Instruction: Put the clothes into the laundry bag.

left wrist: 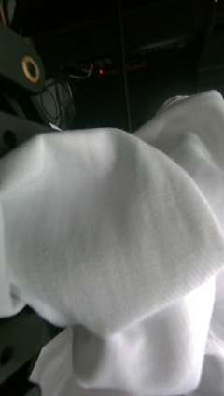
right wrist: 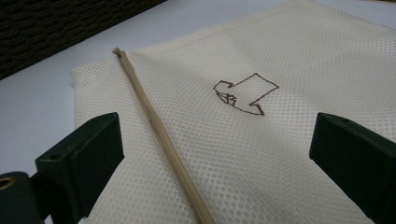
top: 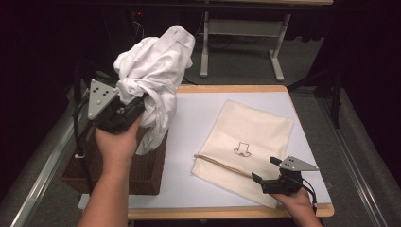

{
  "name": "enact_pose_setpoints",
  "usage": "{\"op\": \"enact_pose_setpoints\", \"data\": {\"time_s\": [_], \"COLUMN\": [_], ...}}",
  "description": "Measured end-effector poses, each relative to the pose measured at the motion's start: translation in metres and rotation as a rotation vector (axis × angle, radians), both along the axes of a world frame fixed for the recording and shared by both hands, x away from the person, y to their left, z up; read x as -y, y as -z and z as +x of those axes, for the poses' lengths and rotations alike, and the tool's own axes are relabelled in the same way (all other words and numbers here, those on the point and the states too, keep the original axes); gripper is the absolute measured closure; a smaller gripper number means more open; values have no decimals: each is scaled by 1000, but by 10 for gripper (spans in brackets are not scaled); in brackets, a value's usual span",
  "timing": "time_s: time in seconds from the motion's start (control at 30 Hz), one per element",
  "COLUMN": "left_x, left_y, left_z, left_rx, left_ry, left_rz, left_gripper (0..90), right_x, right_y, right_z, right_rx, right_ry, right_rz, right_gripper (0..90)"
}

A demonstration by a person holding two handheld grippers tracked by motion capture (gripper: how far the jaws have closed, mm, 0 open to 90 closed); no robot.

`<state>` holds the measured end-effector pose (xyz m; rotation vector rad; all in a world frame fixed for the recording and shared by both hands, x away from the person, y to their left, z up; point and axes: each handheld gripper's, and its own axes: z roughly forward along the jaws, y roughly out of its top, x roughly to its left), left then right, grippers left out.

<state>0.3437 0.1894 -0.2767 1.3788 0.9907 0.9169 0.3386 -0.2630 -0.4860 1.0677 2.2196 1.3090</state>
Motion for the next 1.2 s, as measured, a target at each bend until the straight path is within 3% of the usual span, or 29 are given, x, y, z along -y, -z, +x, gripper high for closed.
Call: {"op": "enact_pose_setpoints", "data": {"time_s": [0.43, 0.7, 0.9, 1.2], "left_x": [50, 66, 63, 38], "left_y": [2, 13, 23, 48], "left_z": [7, 6, -3, -20], "left_rx": [-3, -8, -5, -33], "left_ry": [108, 160, 170, 138], "left_rz": [-31, -47, -50, -41], "left_gripper": [634, 632, 632, 632], "right_x": [2, 2, 2, -1], "right_y": [-1, -1, -1, 0], "right_z": [0, 0, -1, -1], "right_rx": [11, 12, 7, 0], "right_ry": [4, 2, 1, -9], "right_rz": [1, 4, 4, -3], "right_gripper": [37, 41, 44, 66]}}
